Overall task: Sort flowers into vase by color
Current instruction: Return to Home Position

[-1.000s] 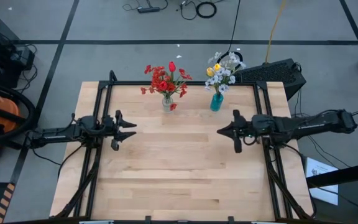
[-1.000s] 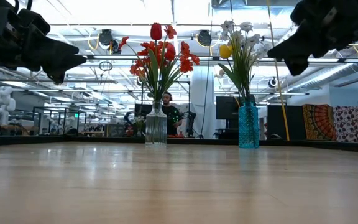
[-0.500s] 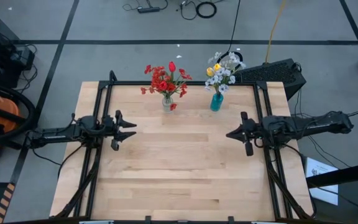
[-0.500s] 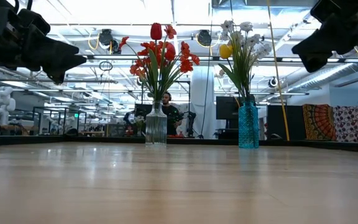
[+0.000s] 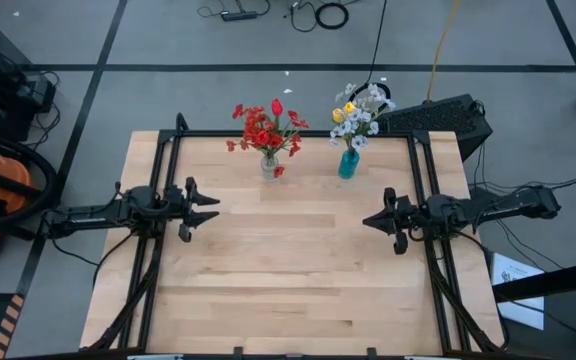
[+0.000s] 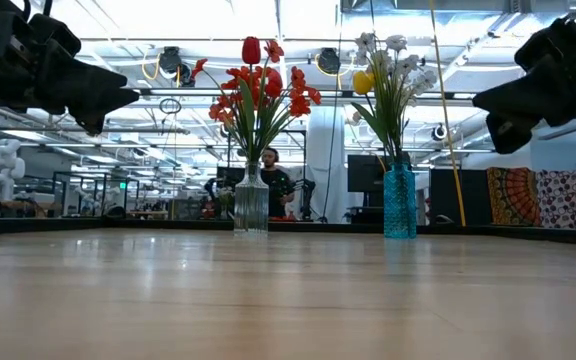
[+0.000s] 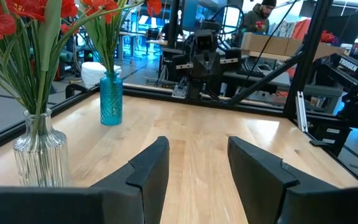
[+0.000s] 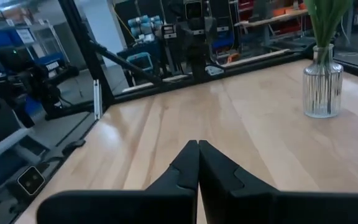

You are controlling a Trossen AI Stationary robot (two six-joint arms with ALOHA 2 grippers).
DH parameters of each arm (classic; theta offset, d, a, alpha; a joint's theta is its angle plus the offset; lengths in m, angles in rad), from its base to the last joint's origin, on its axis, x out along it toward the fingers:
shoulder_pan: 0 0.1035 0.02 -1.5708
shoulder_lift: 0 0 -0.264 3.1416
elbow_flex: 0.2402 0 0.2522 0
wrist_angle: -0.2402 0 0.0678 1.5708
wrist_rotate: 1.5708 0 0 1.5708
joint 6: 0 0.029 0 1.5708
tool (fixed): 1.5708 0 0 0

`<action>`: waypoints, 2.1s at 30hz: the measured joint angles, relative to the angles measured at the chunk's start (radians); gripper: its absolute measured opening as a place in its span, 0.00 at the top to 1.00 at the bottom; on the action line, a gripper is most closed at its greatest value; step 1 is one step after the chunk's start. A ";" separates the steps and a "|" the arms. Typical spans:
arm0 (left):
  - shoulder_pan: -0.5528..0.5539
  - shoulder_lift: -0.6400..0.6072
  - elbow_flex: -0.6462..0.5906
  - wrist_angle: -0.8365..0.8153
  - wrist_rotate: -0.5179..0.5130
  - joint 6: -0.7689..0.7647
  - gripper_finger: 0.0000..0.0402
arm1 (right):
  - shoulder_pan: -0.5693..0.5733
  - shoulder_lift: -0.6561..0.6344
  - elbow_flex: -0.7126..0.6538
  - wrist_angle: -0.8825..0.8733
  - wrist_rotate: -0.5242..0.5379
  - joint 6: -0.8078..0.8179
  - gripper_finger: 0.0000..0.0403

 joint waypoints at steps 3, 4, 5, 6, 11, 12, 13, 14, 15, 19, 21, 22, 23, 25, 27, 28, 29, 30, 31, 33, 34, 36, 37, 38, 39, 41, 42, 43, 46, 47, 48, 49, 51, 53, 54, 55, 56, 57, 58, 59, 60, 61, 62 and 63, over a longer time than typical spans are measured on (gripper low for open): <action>0.000 0.000 0.000 0.000 0.000 0.000 0.57 | -0.002 -0.020 -0.012 -0.004 0.006 0.000 1.00; 0.000 0.000 0.000 0.000 0.000 0.000 0.57 | -0.002 -0.026 -0.010 -0.002 0.006 -0.002 1.00; 0.000 0.000 0.000 0.000 0.000 0.000 0.57 | -0.002 -0.034 -0.010 -0.001 0.006 -0.002 1.00; 0.000 0.000 0.000 0.000 0.000 0.000 0.57 | -0.002 -0.041 -0.010 -0.001 0.006 -0.003 1.00; 0.000 0.000 0.000 0.000 0.000 0.000 0.57 | -0.002 -0.090 -0.010 -0.002 0.037 -0.010 1.00; 0.000 0.000 0.000 0.000 0.000 0.000 0.57 | -0.002 -0.103 -0.010 -0.002 0.049 -0.011 1.00; 0.000 0.000 0.000 0.000 0.000 0.000 0.57 | -0.002 -0.115 -0.010 -0.004 0.060 -0.011 1.00; 0.000 0.000 0.000 0.000 0.000 0.000 0.57 | -0.003 -0.128 -0.010 -0.006 0.069 -0.011 1.00; 0.000 0.000 0.000 0.000 0.000 0.000 0.57 | -0.003 -0.139 -0.010 -0.016 0.081 -0.011 1.00; 0.000 0.000 0.000 0.000 0.000 -0.001 0.57 | -0.003 -0.180 -0.010 -0.051 0.087 -0.037 1.00; 0.000 0.000 0.000 0.000 0.000 -0.001 0.57 | -0.003 -0.188 -0.009 -0.077 0.084 -0.079 1.00; 0.000 0.000 0.000 0.000 0.000 -0.001 0.57 | -0.003 -0.189 -0.009 -0.097 0.084 -0.090 1.00; 0.000 0.000 0.000 0.000 0.000 -0.001 0.57 | -0.003 -0.189 -0.009 -0.120 0.088 -0.095 1.00; 0.000 0.000 0.000 0.000 0.000 -0.001 0.57 | -0.003 -0.183 -0.008 -0.131 0.110 -0.097 1.00; 0.000 0.000 0.000 0.000 0.000 -0.001 0.57 | -0.003 -0.176 -0.008 -0.132 0.109 -0.093 1.00; 0.000 0.000 0.000 0.000 0.000 -0.002 0.57 | -0.003 -0.175 -0.008 -0.132 0.108 -0.093 1.00; 0.000 0.000 0.000 0.000 0.000 -0.002 0.57 | -0.003 -0.175 -0.008 -0.132 0.108 -0.093 1.00; 0.000 0.000 0.000 0.000 0.000 -0.002 0.57 | -0.003 -0.175 -0.008 -0.132 0.108 -0.093 1.00; 0.000 0.000 0.000 0.000 0.000 -0.002 0.57 | -0.003 -0.175 -0.008 -0.132 0.108 -0.092 1.00; 0.000 0.000 0.000 0.000 0.000 -0.002 0.57 | -0.003 -0.175 -0.008 -0.132 0.109 -0.091 1.00; 0.000 0.000 0.000 0.000 -0.001 -0.002 0.57 | -0.003 -0.175 -0.008 -0.132 0.109 -0.090 1.00; 0.000 0.000 0.000 0.000 -0.001 -0.002 0.57 | -0.003 -0.175 -0.008 -0.132 0.109 -0.090 1.00; 0.000 0.000 0.000 0.000 -0.001 -0.002 0.57 | -0.003 -0.175 -0.008 -0.132 0.109 -0.090 1.00; 0.000 0.000 0.000 0.000 -0.002 -0.002 0.57 | -0.003 -0.175 -0.008 -0.132 0.109 -0.090 1.00; 0.000 0.000 0.000 0.000 -0.002 -0.002 0.57 | -0.003 -0.175 -0.008 -0.132 0.109 -0.090 1.00; 0.000 0.000 0.000 0.000 -0.002 -0.002 0.57 | -0.003 -0.175 -0.008 -0.132 0.109 -0.090 1.00; 0.000 0.000 0.000 0.000 -0.002 -0.002 0.57 | -0.003 -0.175 -0.008 -0.132 0.109 -0.090 1.00; 0.000 0.000 0.000 0.000 -0.003 -0.002 0.57 | -0.003 -0.175 -0.008 -0.133 0.109 -0.090 1.00; 0.000 0.000 0.000 -0.001 -0.004 -0.002 0.57 | -0.003 -0.175 -0.008 -0.133 0.109 -0.090 1.00; 0.000 0.000 0.000 -0.001 -0.004 -0.001 0.57 | -0.003 -0.175 -0.008 -0.133 0.109 -0.090 1.00; 0.000 0.000 0.000 -0.001 -0.005 -0.002 0.57 | -0.003 -0.175 -0.008 -0.133 0.109 -0.090 1.00; 0.000 0.000 0.000 -0.001 -0.005 -0.001 0.57 | -0.003 -0.175 -0.008 -0.133 0.109 -0.090 1.00; 0.000 0.000 0.000 -0.001 -0.005 -0.001 0.57 | -0.003 -0.175 -0.008 -0.133 0.109 -0.090 1.00; 0.000 0.000 0.000 -0.001 -0.005 -0.001 0.57 | -0.003 -0.175 -0.008 -0.133 0.109 -0.090 1.00; 0.000 0.000 0.000 -0.001 -0.005 -0.001 0.57 | -0.003 -0.175 -0.008 -0.133 0.109 -0.090 1.00; 0.000 0.000 0.000 -0.001 -0.005 -0.001 0.57 | -0.003 -0.175 -0.008 -0.133 0.109 -0.090 1.00; 0.000 0.000 0.000 -0.001 -0.004 -0.001 0.57 | -0.003 -0.175 -0.008 -0.133 0.109 -0.090 1.00; 0.000 0.000 0.000 -0.001 -0.004 -0.001 0.57 | -0.003 -0.175 -0.008 -0.133 0.109 -0.090 1.00; 0.000 0.000 0.000 -0.001 -0.005 -0.001 0.57 | -0.003 -0.175 -0.008 -0.133 0.109 -0.090 1.00; 0.000 0.000 0.000 -0.001 -0.004 -0.001 0.57 | -0.003 -0.175 -0.008 -0.133 0.109 -0.090 1.00; 0.000 0.000 0.000 -0.001 -0.005 -0.001 0.57 | -0.003 -0.175 -0.008 -0.133 0.109 -0.090 1.00; 0.000 0.000 0.000 -0.001 -0.005 -0.001 0.57 | -0.003 -0.175 -0.008 -0.133 0.109 -0.090 1.00; 0.000 0.000 0.000 -0.001 -0.004 -0.001 0.57 | -0.003 -0.175 -0.008 -0.133 0.109 -0.090 1.00; 0.000 0.000 0.000 -0.001 -0.004 -0.001 0.57 | -0.003 -0.175 -0.008 -0.133 0.109 -0.090 1.00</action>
